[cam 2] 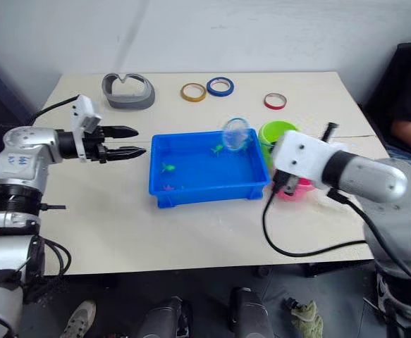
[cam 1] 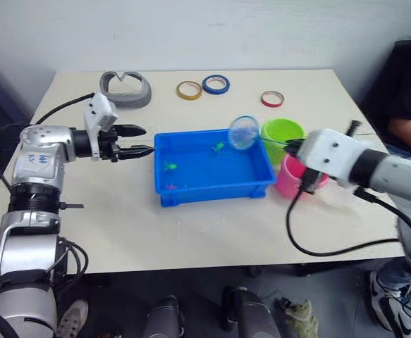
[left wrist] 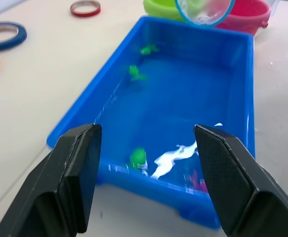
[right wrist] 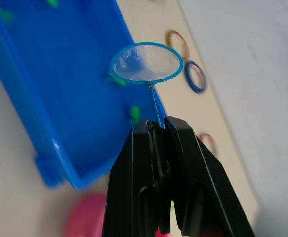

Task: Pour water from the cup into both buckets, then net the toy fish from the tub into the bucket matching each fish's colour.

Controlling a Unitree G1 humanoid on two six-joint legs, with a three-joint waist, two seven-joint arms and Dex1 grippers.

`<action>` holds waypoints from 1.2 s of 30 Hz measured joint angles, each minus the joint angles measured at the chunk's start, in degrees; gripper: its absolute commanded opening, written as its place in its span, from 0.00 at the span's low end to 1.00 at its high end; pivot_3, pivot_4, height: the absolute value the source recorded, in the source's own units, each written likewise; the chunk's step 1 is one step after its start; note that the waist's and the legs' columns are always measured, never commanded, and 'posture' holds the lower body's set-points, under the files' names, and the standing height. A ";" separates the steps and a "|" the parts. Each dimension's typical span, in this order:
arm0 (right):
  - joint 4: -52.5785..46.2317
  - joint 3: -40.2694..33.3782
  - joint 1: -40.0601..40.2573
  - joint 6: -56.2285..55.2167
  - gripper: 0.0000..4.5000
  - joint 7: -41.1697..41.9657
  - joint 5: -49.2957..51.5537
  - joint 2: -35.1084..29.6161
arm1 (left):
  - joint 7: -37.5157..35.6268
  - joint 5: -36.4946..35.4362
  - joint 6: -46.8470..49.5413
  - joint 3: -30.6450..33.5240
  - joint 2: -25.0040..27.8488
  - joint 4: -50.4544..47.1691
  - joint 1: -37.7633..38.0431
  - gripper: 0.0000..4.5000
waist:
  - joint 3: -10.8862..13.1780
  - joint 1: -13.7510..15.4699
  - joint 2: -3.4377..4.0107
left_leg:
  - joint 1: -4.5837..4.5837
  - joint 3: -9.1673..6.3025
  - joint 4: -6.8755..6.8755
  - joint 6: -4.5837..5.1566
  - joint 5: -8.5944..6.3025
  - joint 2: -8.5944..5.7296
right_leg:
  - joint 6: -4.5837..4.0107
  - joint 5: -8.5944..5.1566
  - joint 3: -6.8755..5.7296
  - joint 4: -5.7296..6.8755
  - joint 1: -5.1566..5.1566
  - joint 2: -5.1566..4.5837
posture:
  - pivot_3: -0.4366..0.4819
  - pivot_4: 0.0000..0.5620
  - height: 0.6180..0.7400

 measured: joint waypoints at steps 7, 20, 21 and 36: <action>6.20 11.61 -4.45 1.90 0.00 0.46 2.42 5.92 | 1.92 -1.18 6.10 2.04 4.79 -10.12 8.90 0.73 | 0.00 0.14 0.00 | -0.08 -0.03 0.03 0.06 -0.01 -0.11 | 0.00 0.00 -0.04 -0.01 -0.01 -0.15 | 0.48 0.27 0.78; 10.90 17.63 -7.64 0.90 0.00 -0.74 1.74 8.68 | 0.43 -4.04 12.72 3.66 9.93 -19.91 16.45 0.73 | 0.00 -0.09 0.00 | -0.05 0.00 0.01 0.01 0.00 -0.04 | -0.02 -0.01 -0.02 0.02 -0.04 -0.12 | 0.48 0.27 0.78; 11.20 17.95 -7.81 0.73 0.00 -0.92 1.70 9.24 | 0.47 -4.17 12.85 3.84 9.97 -20.28 16.88 0.73 | 0.00 -0.08 0.00 | -0.05 0.00 0.01 0.01 0.00 -0.04 | -0.02 -0.01 -0.02 0.02 -0.04 -0.12 | 0.48 0.27 0.78; 17.04 22.97 -10.89 -1.75 0.00 -1.94 -3.29 10.56 | 1.81 -6.38 14.28 4.78 9.97 -23.81 19.78 0.73 | 0.00 -0.16 0.00 | -0.06 0.00 0.00 0.00 0.00 -0.04 | -0.02 -0.01 -0.04 0.02 -0.07 -0.38 | 0.48 0.27 0.78</action>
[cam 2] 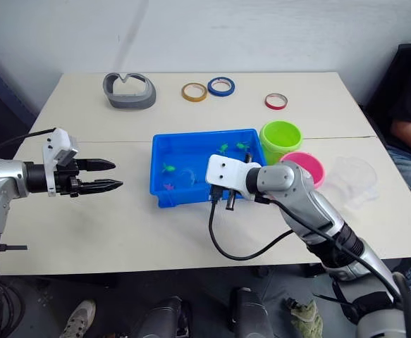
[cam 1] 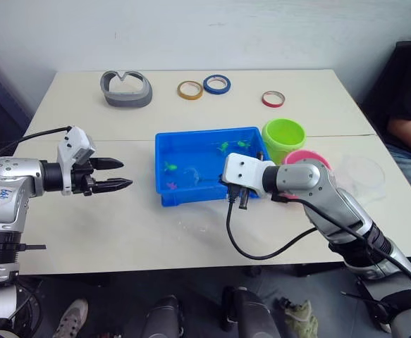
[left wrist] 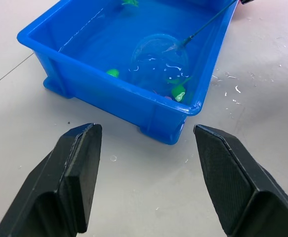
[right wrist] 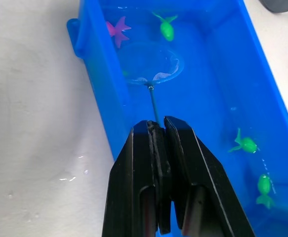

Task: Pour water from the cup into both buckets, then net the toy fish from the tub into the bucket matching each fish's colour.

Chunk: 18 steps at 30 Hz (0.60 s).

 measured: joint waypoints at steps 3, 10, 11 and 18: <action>0.43 1.13 0.00 -0.98 0.00 0.52 -0.59 0.52 | 0.17 -0.20 0.04 0.66 0.00 -0.09 0.86 0.73 | 0.00 -0.13 0.00 | 0.00 0.00 -0.02 0.00 0.00 0.00 | 0.00 0.00 0.00 0.00 -0.01 -0.01 | 0.48 0.27 0.78; 1.21 1.94 -1.90 -2.60 0.00 3.26 0.03 3.89 | 0.73 -0.82 0.04 0.97 0.00 -1.09 1.78 0.73 | 0.00 -0.39 0.00 | 0.00 0.00 -0.02 -0.01 0.00 0.00 | 0.00 0.00 -0.01 0.00 -0.01 -0.03 | 0.48 0.27 0.78; 1.35 1.94 -2.19 -2.59 0.00 3.52 0.29 4.14 | 0.79 -0.85 0.04 0.98 0.00 -1.36 1.84 0.73 | 0.00 -0.42 0.00 | 0.00 -0.01 -0.02 -0.01 0.00 0.00 | 0.00 0.00 -0.01 0.00 -0.01 -0.03 | 0.48 0.27 0.78; 2.51 -0.27 -2.42 5.34 0.00 3.96 4.28 7.83 | 1.32 -1.83 0.04 1.28 0.00 -2.04 2.28 0.73 | 0.00 -1.10 0.00 | -0.01 -0.01 -0.04 -0.01 -0.01 0.00 | 0.00 0.00 -0.02 0.00 -0.01 -0.08 | 0.48 0.27 0.78</action>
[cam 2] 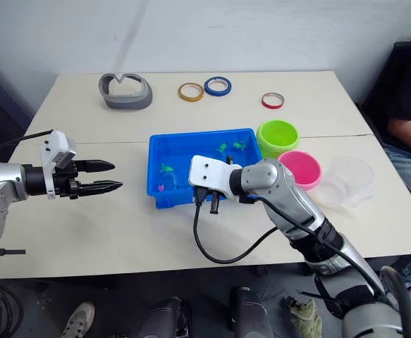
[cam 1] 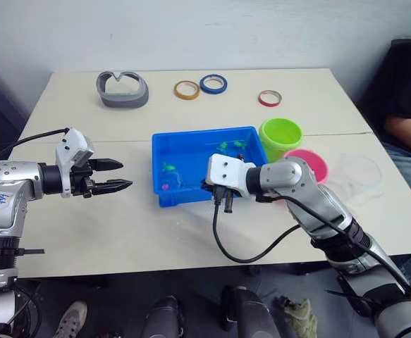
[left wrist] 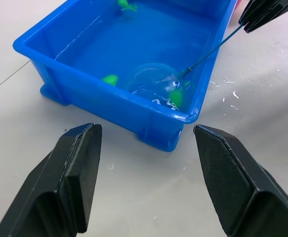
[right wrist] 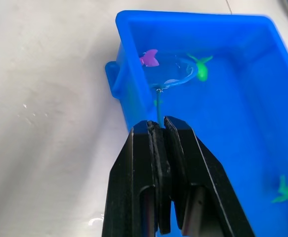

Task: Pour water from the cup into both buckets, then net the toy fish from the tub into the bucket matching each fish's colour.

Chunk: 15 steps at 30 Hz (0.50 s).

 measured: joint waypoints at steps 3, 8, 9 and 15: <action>0.05 -2.12 -0.30 5.64 0.00 -0.32 2.26 0.69 | 0.07 -0.11 0.00 0.00 0.00 -0.01 0.00 0.73 | 0.00 -0.15 0.00 | 0.00 0.00 -0.04 -0.01 -0.01 0.00 | -0.01 0.00 0.00 -0.01 -0.01 0.00 | 0.48 0.27 0.78; 0.11 -4.83 -0.38 11.40 0.00 -1.36 4.65 0.33 | 0.13 -0.13 0.00 0.00 0.00 0.00 0.00 0.73 | 0.00 -0.11 0.00 | 0.00 0.00 -0.04 -0.01 -0.01 -0.01 | -0.02 -0.01 -0.01 -0.02 -0.01 -0.03 | 0.48 0.27 0.78; 0.11 -5.21 -0.38 12.07 0.00 -1.58 4.97 0.08 | 0.14 -0.13 0.00 -0.01 0.00 0.00 -0.01 0.73 | 0.00 -0.11 0.00 | 0.00 0.00 -0.04 -0.01 -0.01 -0.01 | -0.01 -0.01 -0.01 -0.02 -0.01 -0.03 | 0.48 0.27 0.78; 0.11 -5.28 -0.37 12.96 0.00 -2.84 5.47 -2.23 | 0.31 -0.13 -0.02 -0.08 0.00 0.00 -0.29 0.73 | 0.00 -0.11 0.00 | 0.00 0.01 -0.04 -0.01 -0.01 -0.01 | -0.02 -0.01 0.00 -0.02 -0.02 -0.04 | 0.48 0.27 0.78</action>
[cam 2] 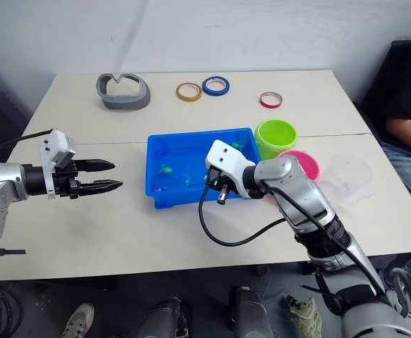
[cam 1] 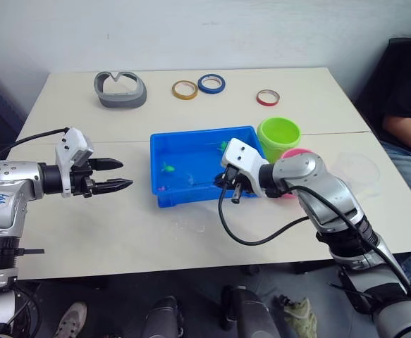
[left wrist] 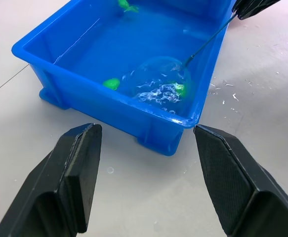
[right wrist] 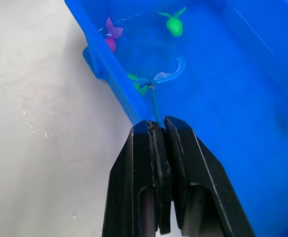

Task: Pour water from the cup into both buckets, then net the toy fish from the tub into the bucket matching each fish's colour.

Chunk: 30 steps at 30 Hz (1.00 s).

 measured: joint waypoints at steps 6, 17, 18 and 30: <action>1.56 2.81 -0.15 -4.53 0.00 -0.21 -1.66 -2.32 | 0.16 0.00 0.01 -0.30 0.00 0.00 -0.23 0.73 | 0.00 -0.05 0.00 | 0.00 0.02 0.00 0.00 0.00 0.00 | 0.00 0.00 0.01 0.00 0.00 0.00 | 0.48 0.27 0.78; 4.65 7.70 -2.10 -13.71 0.00 0.80 -6.47 -3.01 | 0.76 -0.43 1.23 -0.26 -0.01 -2.14 -0.10 0.73 | 0.00 -0.01 0.00 | -0.01 0.02 0.00 0.00 0.00 0.00 | 0.00 0.00 0.01 0.00 -0.03 -0.02 | 0.48 0.27 0.78; 4.65 7.85 -2.10 -14.07 0.00 1.04 -6.49 -2.92 | 0.78 -0.48 1.31 -0.25 -0.01 -2.25 -0.10 0.73 | 0.00 -0.01 0.00 | -0.01 0.02 0.00 0.00 0.00 0.00 | 0.00 0.00 0.01 0.01 -0.03 -0.02 | 0.48 0.27 0.78; 4.10 5.12 -3.33 -6.24 0.00 2.94 -1.07 3.76 | 1.43 -1.65 2.25 -0.18 -0.01 -2.60 0.04 0.73 | 0.00 -0.02 0.00 | -0.02 -0.01 -0.02 -0.01 -0.01 0.01 | -0.03 -0.01 -0.01 0.00 -0.03 -0.03 | 0.48 0.27 0.78</action>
